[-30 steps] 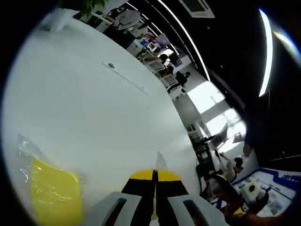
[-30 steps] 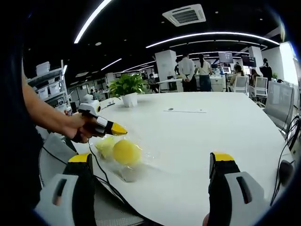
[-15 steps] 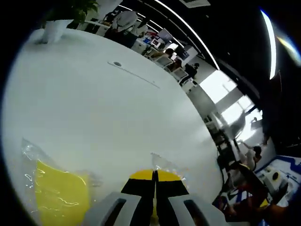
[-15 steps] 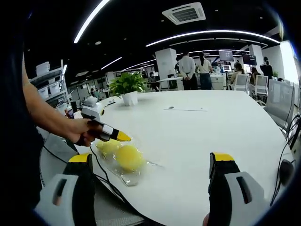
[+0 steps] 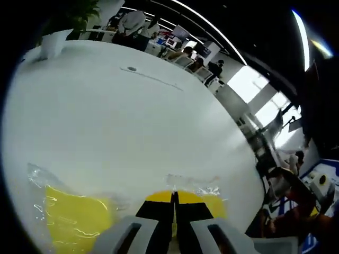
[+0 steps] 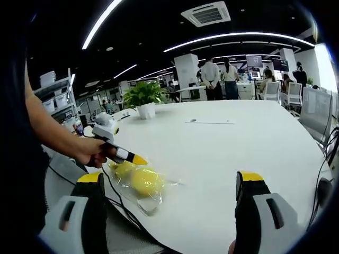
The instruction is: Compare the silicone blocks by pressing each to a similar depth, holding the contact briefly, and releasing to observe deformation and rebound differences across the visible hardness samples.
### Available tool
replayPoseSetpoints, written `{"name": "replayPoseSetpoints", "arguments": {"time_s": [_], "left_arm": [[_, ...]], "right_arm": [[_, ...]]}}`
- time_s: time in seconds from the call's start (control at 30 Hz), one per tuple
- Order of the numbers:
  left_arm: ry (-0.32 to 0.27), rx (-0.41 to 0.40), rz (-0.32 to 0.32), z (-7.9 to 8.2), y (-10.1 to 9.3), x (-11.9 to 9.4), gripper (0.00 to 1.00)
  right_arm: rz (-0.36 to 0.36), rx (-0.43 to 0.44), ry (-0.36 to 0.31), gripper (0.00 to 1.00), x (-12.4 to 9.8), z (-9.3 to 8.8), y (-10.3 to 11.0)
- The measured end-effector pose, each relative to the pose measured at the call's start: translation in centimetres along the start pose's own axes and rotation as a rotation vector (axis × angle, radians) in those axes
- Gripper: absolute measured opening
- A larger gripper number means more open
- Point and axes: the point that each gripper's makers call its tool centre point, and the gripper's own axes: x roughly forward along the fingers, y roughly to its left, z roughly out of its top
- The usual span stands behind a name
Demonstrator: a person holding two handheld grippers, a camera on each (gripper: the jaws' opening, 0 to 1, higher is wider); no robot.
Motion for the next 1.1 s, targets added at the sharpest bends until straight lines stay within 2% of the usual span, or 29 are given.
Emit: {"name": "replayPoseSetpoints", "arguments": {"time_s": [0.1,0.23,0.3,0.33,0.37,0.4,0.5,0.57,0.63,0.67,0.73,0.83,0.9,1.03,1.1], "left_arm": [[0.004,-0.024,-0.01,0.0,0.1,0.0,0.0],[0.019,0.025,-0.006,-0.4,0.1,-0.1,0.04],[0.023,0.0,-0.02,-0.4,-0.1,-0.1,0.14],[0.016,0.013,-0.019,-0.3,-0.3,-0.2,0.2],[-0.002,0.092,-0.023,0.1,-0.6,-0.4,0.29],[-0.004,0.13,-0.02,0.2,-0.7,-0.5,0.35],[-0.04,0.2,-0.025,0.9,-1.3,-1.1,0.49],[-0.103,0.256,-0.041,2.2,-1.9,-2.0,0.63],[-0.12,0.285,-0.054,2.8,-2.2,-2.8,0.73],[-0.153,0.313,-0.085,3.6,-2.7,-3.5,0.76],[-0.176,0.366,-0.13,4.4,-3.4,-4.6,0.86],[-0.213,0.441,-0.137,5.7,-3.3,-6.6,0.97],[-0.252,0.492,-0.128,6.8,-2.9,-8.4,1.0],[-0.253,0.514,-0.111,7.1,-1.3,-11.6,1.0],[-0.269,0.511,-0.122,7.2,-0.6,-13.1,1.0]], "right_arm": [[-0.001,0.003,-0.002,0.97,0.1,0.1,0.0],[0.0,0.004,0.0,0.97,0.2,0.0,0.0],[0.002,0.004,0.0,0.97,0.3,0.0,0.1],[0.002,0.004,0.0,0.97,0.3,0.0,0.1],[0.002,0.005,0.0,0.97,0.3,0.0,0.1],[0.002,0.006,0.0,0.97,0.4,0.0,0.1],[0.005,0.006,-0.001,0.97,0.5,0.0,0.1],[0.006,0.006,-0.003,0.97,0.7,0.2,0.2],[0.007,0.004,-0.006,0.97,0.9,0.3,0.2],[0.007,0.002,-0.007,0.97,0.9,0.4,0.2],[0.008,0.002,-0.007,0.97,1.1,0.5,0.1],[0.009,-0.012,-0.006,0.97,1.3,0.6,0.1],[0.011,-0.017,-0.006,0.97,1.4,0.7,0.2],[0.015,-0.025,-0.006,0.97,1.7,0.9,0.3],[0.021,-0.022,0.002,0.97,1.9,0.8,0.7]]}}
